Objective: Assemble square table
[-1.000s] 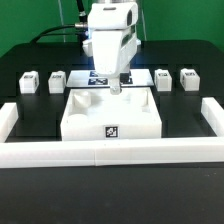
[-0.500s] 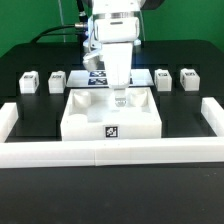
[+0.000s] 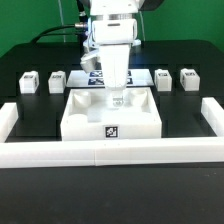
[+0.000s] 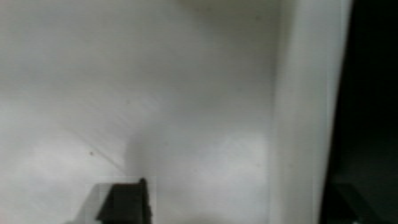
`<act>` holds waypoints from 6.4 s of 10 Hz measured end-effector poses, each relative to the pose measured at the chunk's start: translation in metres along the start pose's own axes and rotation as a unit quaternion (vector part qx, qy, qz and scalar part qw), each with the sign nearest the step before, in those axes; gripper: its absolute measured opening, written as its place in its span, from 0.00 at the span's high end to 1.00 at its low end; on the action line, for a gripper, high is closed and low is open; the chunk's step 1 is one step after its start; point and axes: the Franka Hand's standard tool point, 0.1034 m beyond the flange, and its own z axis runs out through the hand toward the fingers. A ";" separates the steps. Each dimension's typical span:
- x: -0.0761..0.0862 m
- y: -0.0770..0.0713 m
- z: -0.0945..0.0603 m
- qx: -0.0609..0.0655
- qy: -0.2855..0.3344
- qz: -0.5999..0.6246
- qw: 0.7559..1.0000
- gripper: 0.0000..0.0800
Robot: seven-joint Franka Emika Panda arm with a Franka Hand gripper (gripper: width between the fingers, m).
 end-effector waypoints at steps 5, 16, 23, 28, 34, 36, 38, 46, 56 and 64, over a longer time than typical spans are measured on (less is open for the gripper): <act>0.000 -0.001 0.001 0.002 0.000 0.000 1.000 0.93; 0.095 0.025 0.008 0.003 0.018 0.002 1.000 0.92; 0.093 0.024 0.009 0.017 0.010 0.002 1.000 0.47; 0.093 0.024 0.009 0.017 0.010 0.002 1.000 0.19; 0.097 0.024 0.004 0.016 0.009 0.018 1.000 0.19; 0.110 0.017 -0.022 0.009 0.007 0.033 0.999 0.19; 0.130 0.011 -0.047 0.019 -0.006 0.072 0.997 0.19; 0.186 -0.016 -0.064 0.026 -0.024 0.368 0.929 0.19; 0.172 -0.033 -0.052 0.056 -0.034 0.657 0.751 0.19; 0.147 -0.053 -0.040 0.215 -0.278 0.611 0.710 0.19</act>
Offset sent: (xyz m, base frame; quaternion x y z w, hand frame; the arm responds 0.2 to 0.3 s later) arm 0.0000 0.0000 0.0000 0.0000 0.0000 0.0000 1.0000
